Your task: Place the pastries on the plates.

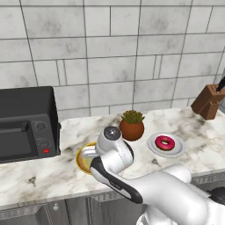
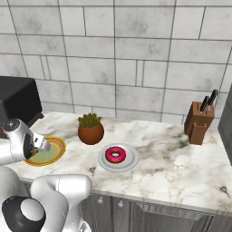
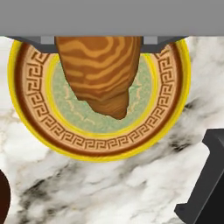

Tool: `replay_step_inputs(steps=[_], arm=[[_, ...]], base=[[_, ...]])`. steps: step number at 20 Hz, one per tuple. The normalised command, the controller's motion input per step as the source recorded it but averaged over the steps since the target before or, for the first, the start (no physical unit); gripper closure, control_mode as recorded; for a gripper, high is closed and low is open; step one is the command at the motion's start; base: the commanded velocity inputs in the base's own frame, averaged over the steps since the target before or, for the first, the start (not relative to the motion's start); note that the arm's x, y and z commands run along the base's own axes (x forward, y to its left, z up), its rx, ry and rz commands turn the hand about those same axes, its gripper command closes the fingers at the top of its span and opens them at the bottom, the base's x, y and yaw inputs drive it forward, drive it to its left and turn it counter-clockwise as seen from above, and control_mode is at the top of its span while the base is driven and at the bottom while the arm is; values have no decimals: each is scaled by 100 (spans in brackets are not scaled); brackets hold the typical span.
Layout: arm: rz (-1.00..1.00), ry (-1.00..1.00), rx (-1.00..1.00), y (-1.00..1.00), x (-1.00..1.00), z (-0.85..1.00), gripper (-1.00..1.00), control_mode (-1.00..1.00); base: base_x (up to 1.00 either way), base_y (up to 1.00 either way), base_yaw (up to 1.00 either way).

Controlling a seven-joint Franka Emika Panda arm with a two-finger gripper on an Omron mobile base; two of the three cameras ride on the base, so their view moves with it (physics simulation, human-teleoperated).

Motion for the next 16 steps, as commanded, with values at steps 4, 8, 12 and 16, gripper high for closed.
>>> replay_step_inputs(steps=[4,8,12,16], arm=[[-4,0,0,-1,37,-4,100,-100],[-3,0,-2,0,28,-13,100,-100],[-3,0,-2,0,17,-19,100,-100],[-1,0,-2,0,4,-21,100,-100]], base=[[0,0,0],[0,0,0],[0,0,0],[0,0,0]])
